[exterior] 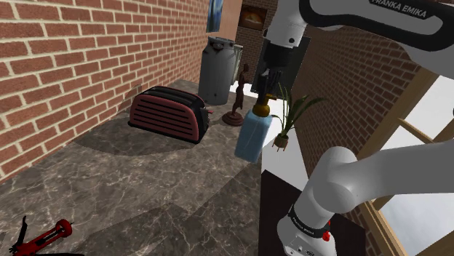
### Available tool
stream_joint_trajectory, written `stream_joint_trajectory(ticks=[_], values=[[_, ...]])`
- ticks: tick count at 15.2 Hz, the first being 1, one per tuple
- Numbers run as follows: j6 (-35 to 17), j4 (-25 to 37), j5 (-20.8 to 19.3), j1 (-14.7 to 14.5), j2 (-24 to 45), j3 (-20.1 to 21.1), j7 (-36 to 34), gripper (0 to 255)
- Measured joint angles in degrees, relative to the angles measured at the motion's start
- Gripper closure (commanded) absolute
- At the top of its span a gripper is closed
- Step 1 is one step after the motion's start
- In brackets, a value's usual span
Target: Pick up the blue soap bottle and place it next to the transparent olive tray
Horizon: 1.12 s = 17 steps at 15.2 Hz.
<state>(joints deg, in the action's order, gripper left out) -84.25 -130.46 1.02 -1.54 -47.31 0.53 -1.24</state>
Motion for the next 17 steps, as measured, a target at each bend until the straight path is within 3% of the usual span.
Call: stream_joint_trajectory(ticks=[17], values=[[11.55, 17.99, -0.06, 0.01, 6.44, -0.08, -0.16, 255]])
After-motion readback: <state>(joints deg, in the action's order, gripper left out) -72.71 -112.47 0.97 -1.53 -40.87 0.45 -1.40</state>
